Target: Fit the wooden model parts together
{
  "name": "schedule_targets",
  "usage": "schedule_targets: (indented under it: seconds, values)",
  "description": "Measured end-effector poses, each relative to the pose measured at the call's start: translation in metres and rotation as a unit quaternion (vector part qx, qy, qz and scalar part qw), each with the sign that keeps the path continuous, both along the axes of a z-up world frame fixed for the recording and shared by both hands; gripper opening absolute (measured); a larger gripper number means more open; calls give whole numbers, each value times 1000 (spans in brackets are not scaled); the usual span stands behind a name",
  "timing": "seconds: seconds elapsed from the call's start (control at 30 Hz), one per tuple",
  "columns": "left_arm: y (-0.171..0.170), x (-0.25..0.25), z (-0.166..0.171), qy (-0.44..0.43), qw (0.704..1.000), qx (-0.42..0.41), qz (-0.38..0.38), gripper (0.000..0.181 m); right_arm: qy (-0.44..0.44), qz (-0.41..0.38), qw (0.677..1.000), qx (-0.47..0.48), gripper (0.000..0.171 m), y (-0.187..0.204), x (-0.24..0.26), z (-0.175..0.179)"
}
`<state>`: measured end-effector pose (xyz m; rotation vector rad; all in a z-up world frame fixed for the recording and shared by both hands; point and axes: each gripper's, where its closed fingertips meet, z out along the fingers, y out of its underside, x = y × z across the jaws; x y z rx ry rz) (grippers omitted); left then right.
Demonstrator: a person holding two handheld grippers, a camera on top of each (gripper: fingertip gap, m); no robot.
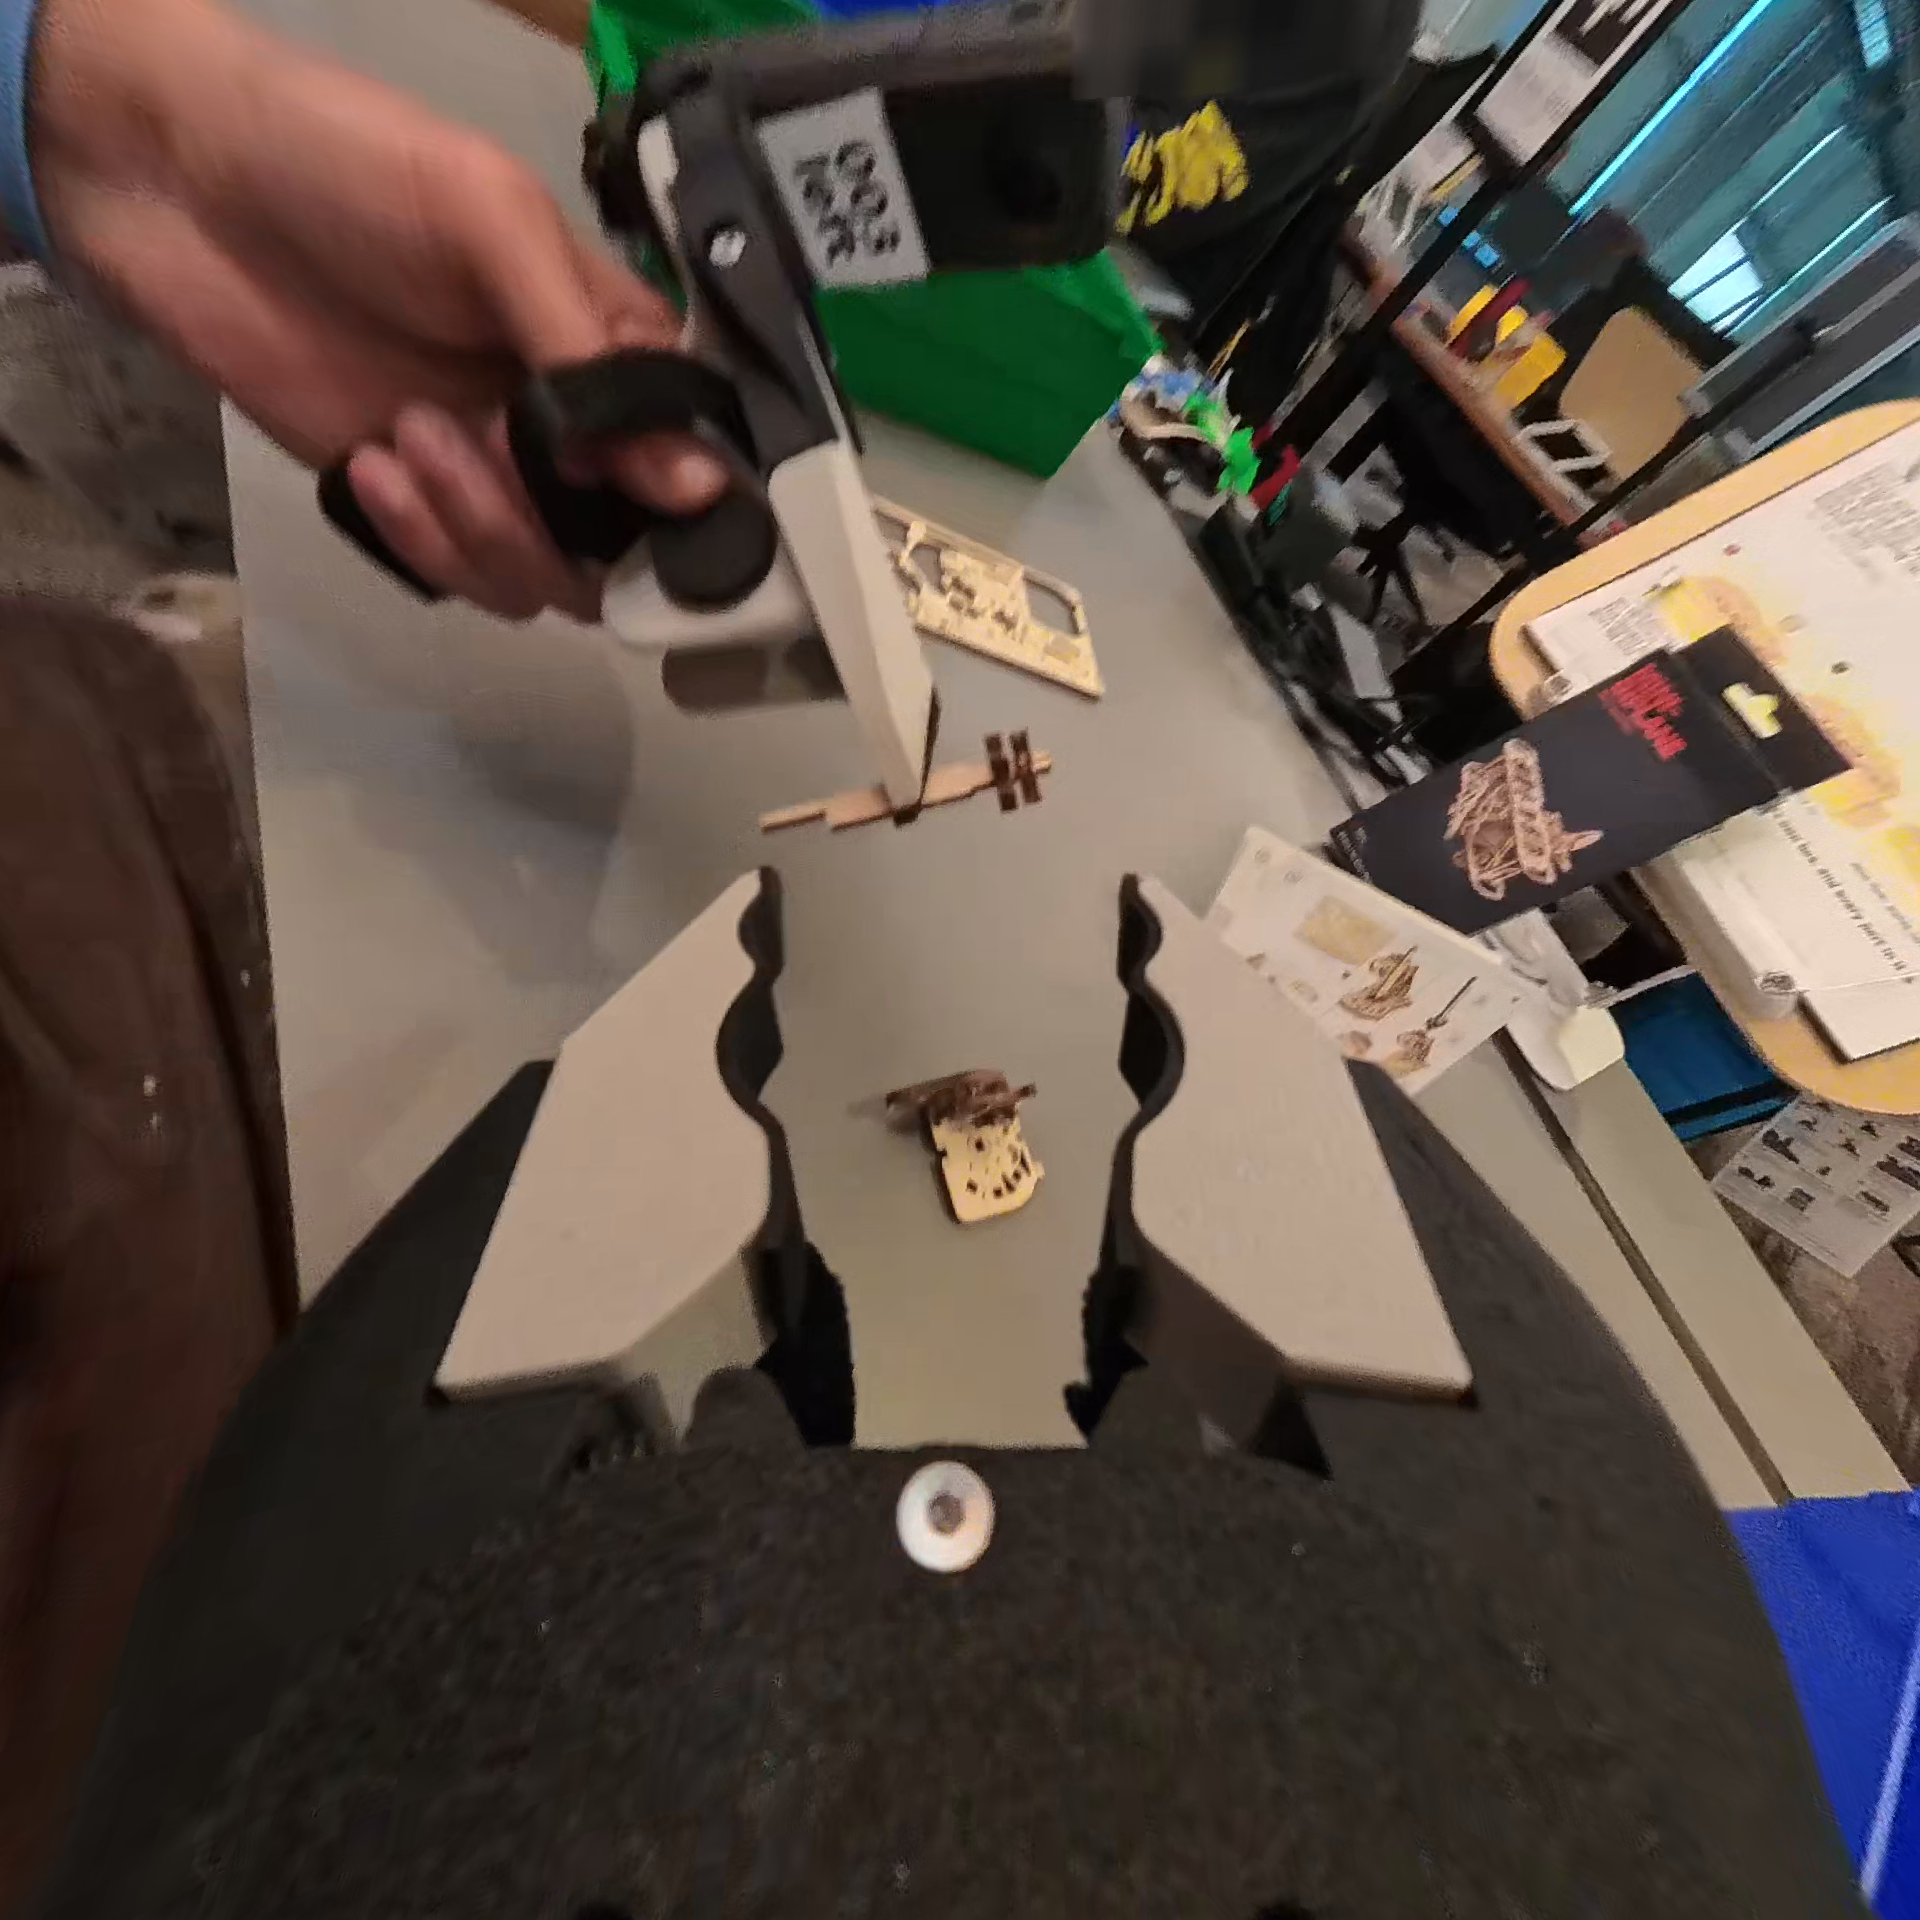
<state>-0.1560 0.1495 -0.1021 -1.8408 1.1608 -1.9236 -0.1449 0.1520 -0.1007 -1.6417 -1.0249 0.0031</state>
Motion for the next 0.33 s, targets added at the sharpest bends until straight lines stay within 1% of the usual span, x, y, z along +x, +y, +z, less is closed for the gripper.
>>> schedule_targets:
  seconds: [0.03,0.17,0.27,0.33]
  values:
    - [-2,0,-1,5,1000,-6,-6,1,-9,4,1000,-10,66,-2,0,-4]
    - [-9,0,-8,21,999,-7,-29,1,6,29,998,-56,71,-8,-12,-13]
    - [-14,1,-11,31,999,-4,-43,1,-5,33,997,-71,66,-9,-14,-18]
    - [-17,1,-14,36,998,-6,-50,2,-15,31,997,-76,56,-9,-15,-20]
